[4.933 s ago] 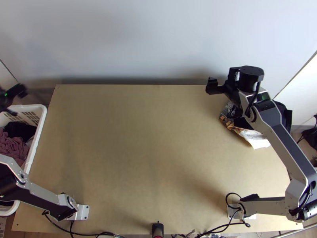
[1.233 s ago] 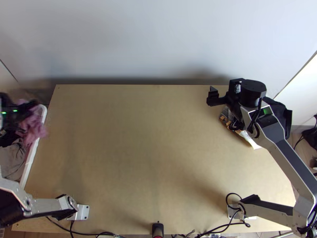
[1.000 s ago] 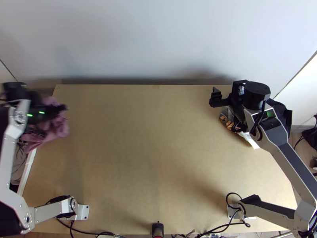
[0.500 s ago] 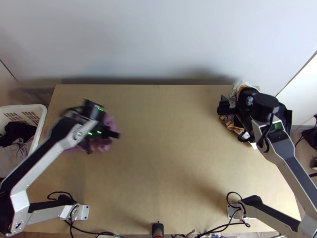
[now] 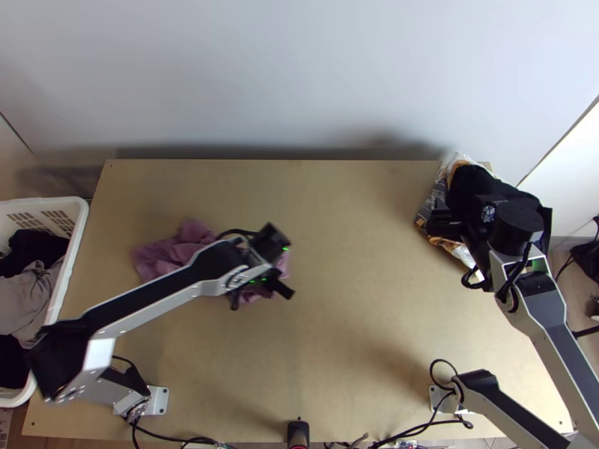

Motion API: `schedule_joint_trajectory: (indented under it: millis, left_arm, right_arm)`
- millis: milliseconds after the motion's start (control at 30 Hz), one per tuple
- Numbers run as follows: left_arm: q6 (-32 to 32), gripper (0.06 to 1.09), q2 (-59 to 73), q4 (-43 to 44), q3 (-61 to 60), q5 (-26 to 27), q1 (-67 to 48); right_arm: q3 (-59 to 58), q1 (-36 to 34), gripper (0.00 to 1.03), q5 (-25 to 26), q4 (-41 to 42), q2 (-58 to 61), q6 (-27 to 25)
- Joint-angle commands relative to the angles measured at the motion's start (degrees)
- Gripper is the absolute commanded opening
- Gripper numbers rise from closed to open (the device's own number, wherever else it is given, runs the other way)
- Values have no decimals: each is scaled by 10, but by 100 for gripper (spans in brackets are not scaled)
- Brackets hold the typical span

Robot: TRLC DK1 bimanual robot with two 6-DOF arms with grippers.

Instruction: Fold the t-shirt

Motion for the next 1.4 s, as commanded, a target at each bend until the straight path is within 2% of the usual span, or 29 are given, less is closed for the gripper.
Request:
schedule_joint_trajectory:
  millis: [0,400,733,767,800,833,867,967,1033,1233,1367]
  left_arm:
    - [-5,9,91,32,85,-1,-47]
    - [-12,9,232,59,265,14,-121]
    - [-66,9,389,53,439,28,-162]
    - [-66,12,401,46,453,31,-162]
    - [-66,29,409,38,462,38,-163]
    - [-70,64,413,31,468,39,-163]
    - [-72,105,412,22,470,39,-163]
    - [-70,104,391,6,470,40,-163]
    - [-58,104,378,-15,470,65,-162]
    - [-13,104,335,-66,470,63,-148]
    - [-5,104,287,-122,465,64,-98]
  right_arm:
    - [-17,-28,97,0,8,-19,3]
    - [-47,-92,96,0,12,-80,0]
    - [-66,-117,96,0,4,-124,3]
    - [-65,-120,96,0,3,-127,3]
    - [-65,-122,96,-1,3,-132,3]
    - [-65,-122,96,-1,3,-135,3]
    - [-64,-122,97,-1,3,-138,3]
    - [-59,-123,98,-1,3,-142,10]
    - [-55,-123,98,-1,3,-143,12]
    - [-58,-113,98,-2,1,-146,20]
    - [-68,-101,98,-2,-4,-152,23]
